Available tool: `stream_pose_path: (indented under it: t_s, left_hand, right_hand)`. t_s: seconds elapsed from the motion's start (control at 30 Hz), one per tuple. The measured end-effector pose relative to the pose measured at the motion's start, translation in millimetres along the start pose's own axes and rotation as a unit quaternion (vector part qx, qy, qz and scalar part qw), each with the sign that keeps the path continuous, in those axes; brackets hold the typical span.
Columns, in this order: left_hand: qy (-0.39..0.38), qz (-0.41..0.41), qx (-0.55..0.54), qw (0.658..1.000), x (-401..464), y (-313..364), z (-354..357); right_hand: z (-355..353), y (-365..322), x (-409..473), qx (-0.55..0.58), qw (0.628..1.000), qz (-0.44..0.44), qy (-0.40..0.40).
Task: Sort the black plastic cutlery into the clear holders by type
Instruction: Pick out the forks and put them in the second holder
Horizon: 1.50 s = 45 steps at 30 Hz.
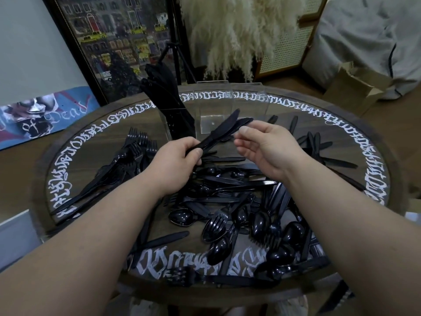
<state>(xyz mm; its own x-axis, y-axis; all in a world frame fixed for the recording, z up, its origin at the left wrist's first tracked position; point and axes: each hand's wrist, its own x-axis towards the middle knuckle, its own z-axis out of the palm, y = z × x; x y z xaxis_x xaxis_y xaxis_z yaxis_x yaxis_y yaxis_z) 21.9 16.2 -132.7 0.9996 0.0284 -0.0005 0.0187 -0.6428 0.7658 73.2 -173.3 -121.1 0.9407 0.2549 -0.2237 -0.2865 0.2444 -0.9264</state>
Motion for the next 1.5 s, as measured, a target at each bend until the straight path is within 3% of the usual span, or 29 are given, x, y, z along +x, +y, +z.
stream_pose_path:
  t_s: [0.3,0.6,0.77,1.13,1.37,1.5]
  left_hand:
    - [-0.043,-0.008,-0.051,0.998,-0.4,1.9,0.8]
    - [-0.034,-0.057,-0.125,0.990,-2.5,0.1,-0.8]
    - [-0.049,-0.041,-0.107,0.992,-2.7,1.4,1.7]
    - [-0.063,0.046,0.053,0.996,-1.9,5.4,3.0]
    - [-0.010,0.062,0.070,0.996,2.9,3.0,-0.2]
    - [0.052,0.062,0.138,0.987,6.4,7.7,-5.2]
  right_hand:
    - [7.6,4.9,4.3,0.016,1.000,-0.004,0.005]
    - [3.7,3.9,4.3,0.069,0.997,-0.010,-0.026]
    - [9.2,4.7,4.0,0.024,0.999,-0.038,0.022]
    - [18.0,7.5,2.2,-0.030,0.992,-0.062,0.103]
    - [27.9,2.5,0.6,0.096,0.994,-0.033,0.036]
    - [36.2,0.0,1.7,0.064,0.996,-0.062,0.023]
